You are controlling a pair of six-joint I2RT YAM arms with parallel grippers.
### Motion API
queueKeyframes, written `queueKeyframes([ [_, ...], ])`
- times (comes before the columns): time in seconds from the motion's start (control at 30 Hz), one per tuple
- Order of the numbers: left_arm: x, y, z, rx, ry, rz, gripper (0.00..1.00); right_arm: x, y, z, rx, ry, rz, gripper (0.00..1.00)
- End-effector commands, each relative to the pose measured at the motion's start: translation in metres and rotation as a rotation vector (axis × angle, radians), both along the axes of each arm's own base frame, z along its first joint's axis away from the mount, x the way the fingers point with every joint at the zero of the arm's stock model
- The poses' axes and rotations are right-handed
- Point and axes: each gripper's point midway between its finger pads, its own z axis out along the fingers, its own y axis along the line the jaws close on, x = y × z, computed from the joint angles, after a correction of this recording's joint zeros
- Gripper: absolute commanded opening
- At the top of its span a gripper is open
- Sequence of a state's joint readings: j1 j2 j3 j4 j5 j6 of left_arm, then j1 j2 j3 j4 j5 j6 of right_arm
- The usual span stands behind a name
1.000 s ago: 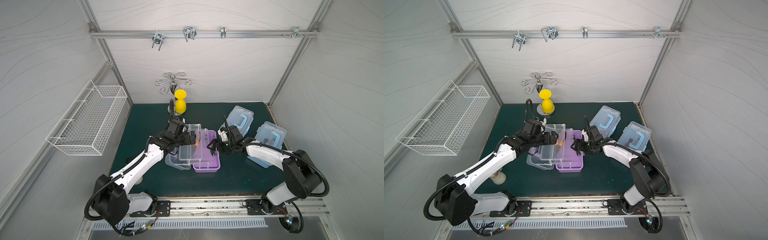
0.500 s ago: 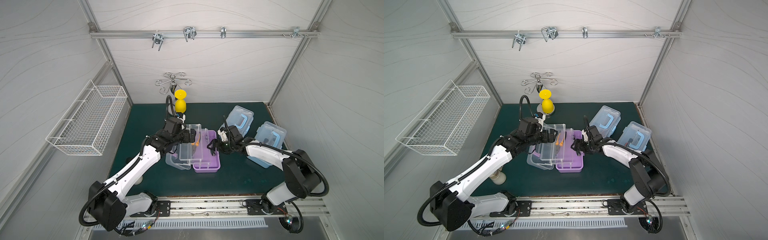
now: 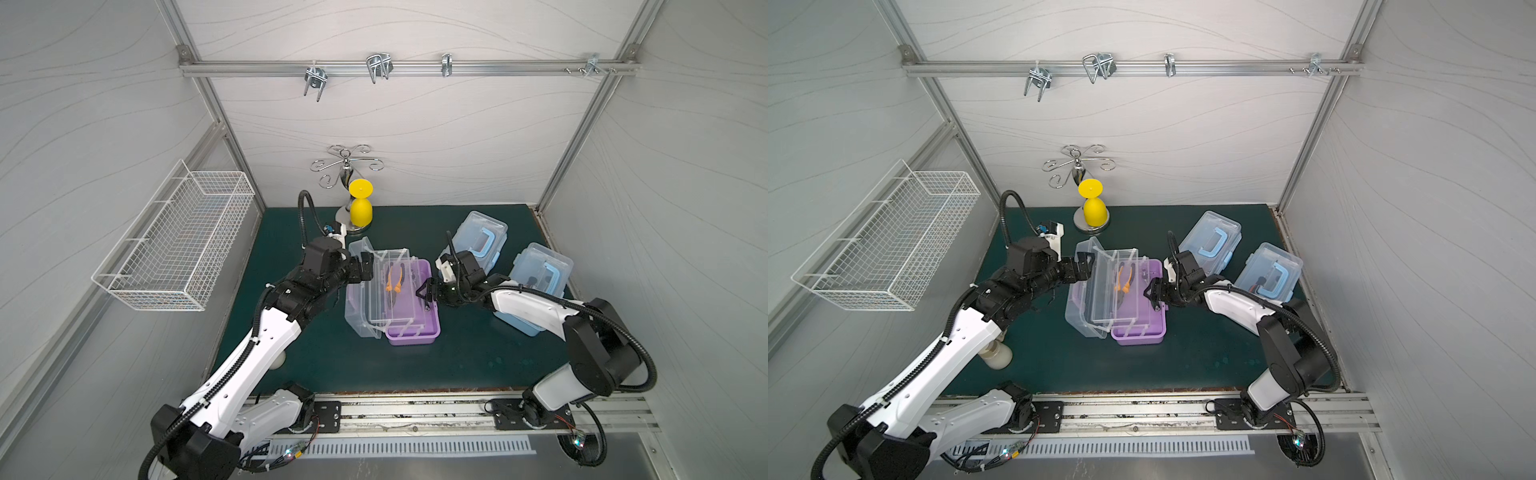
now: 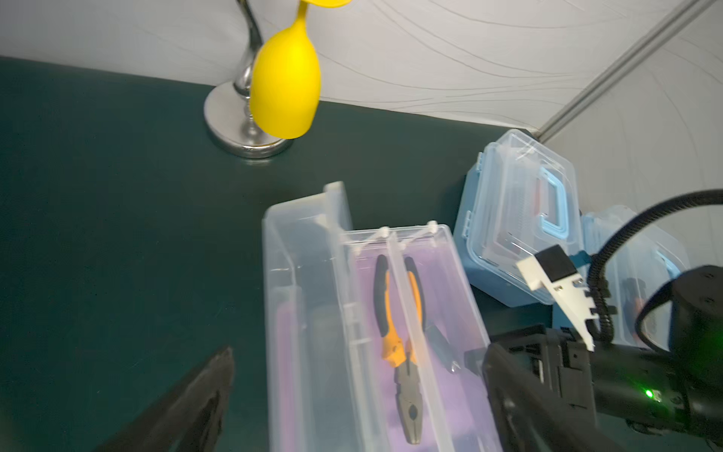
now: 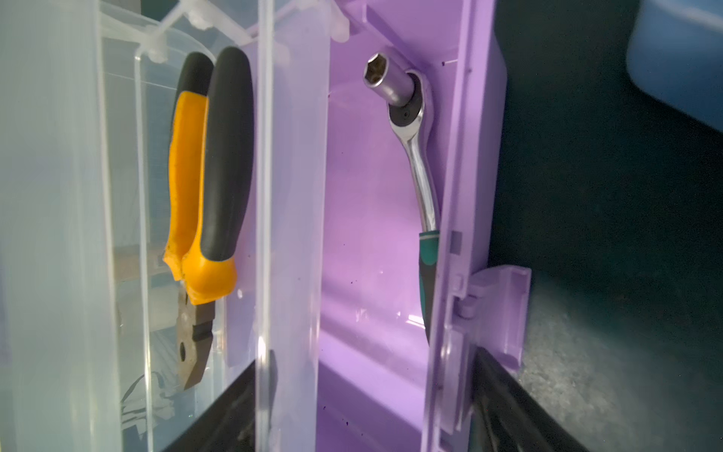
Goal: Close toolboxes
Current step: Close the toolbox lid.
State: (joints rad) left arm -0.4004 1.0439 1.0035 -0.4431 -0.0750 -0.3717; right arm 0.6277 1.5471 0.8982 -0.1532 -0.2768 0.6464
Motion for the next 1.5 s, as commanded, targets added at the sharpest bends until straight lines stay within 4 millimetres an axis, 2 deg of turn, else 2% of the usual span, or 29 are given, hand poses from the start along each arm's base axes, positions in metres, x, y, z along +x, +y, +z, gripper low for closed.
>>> queueKeyframes([
  [0.0, 0.001, 0.006, -0.004, -0.06, 0.007, 0.034, 0.99, -0.005, 0.0, -0.003, -0.006, 0.008, 0.022, 0.76],
  [0.13, 0.002, 0.002, -0.011, -0.065, 0.029, 0.018, 0.99, -0.005, 0.001, -0.001, 0.003, 0.006, 0.028, 0.75],
  [0.3, 0.007, -0.008, -0.016, -0.099, 0.042, -0.017, 0.99, -0.005, 0.003, -0.001, 0.008, 0.009, 0.034, 0.69],
  [0.67, 0.013, -0.045, -0.015, -0.251, 0.046, -0.131, 0.99, -0.004, 0.011, 0.002, 0.018, 0.01, 0.057, 0.67],
  [1.07, 0.014, -0.079, -0.023, -0.243, 0.067, -0.207, 0.99, -0.005, 0.019, 0.002, 0.003, 0.012, 0.083, 0.68],
  [1.47, 0.013, -0.102, -0.034, -0.249, 0.094, -0.247, 0.99, -0.003, 0.026, 0.001, 0.018, 0.015, 0.094, 0.68],
])
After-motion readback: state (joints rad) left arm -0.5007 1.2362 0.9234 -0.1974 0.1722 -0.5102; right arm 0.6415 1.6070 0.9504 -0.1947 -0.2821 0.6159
